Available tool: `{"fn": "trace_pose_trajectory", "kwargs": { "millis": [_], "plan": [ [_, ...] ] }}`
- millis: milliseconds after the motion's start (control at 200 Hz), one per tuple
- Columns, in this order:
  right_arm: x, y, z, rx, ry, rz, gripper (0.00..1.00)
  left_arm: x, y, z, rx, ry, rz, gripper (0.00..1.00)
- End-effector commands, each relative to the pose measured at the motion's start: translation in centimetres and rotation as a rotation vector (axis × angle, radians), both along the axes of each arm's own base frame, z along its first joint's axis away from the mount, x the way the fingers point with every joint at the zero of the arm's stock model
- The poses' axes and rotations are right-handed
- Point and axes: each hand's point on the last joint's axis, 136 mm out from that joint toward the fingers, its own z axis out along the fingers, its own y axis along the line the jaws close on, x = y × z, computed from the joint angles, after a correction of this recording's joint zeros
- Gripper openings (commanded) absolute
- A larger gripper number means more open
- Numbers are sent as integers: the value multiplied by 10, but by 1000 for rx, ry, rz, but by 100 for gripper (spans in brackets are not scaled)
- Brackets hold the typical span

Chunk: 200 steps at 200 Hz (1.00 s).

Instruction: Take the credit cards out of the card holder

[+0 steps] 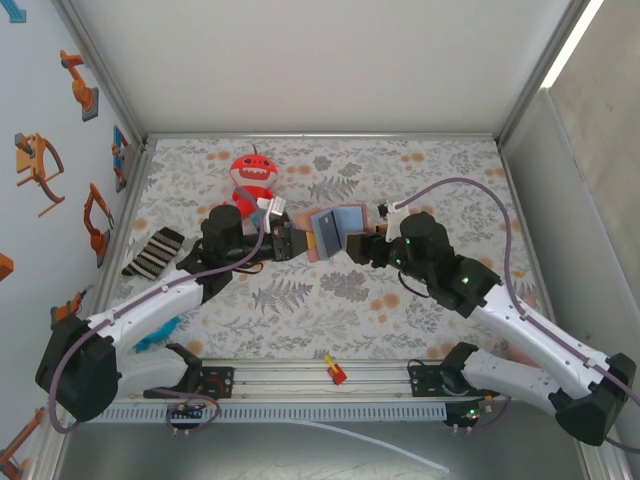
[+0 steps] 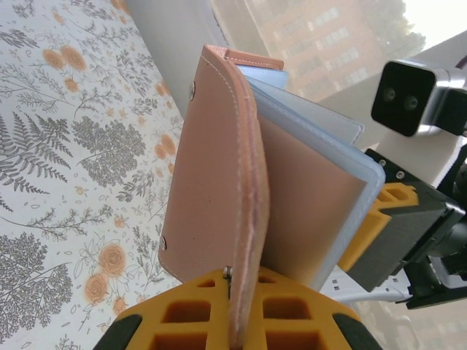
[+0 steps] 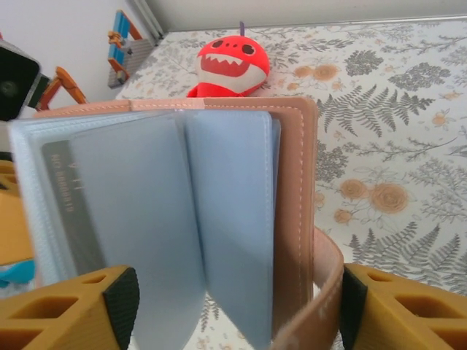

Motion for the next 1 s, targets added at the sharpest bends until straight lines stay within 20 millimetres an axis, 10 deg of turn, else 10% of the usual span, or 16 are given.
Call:
{"fn": "trace_pose_trajectory", "kwargs": {
  "millis": [0, 481, 997],
  "plan": [
    [-10, -1, 20, 78, -45, 39, 75, -4, 3, 17, -51, -46, -18, 0],
    [3, -20, 7, 74, -30, -28, 92, -14, 1, 35, -125, -80, -77, 0],
    [3, 53, 10, 204, 71, 241, 39, -8, -14, 31, -131, -67, -100, 0]
  ]
}}
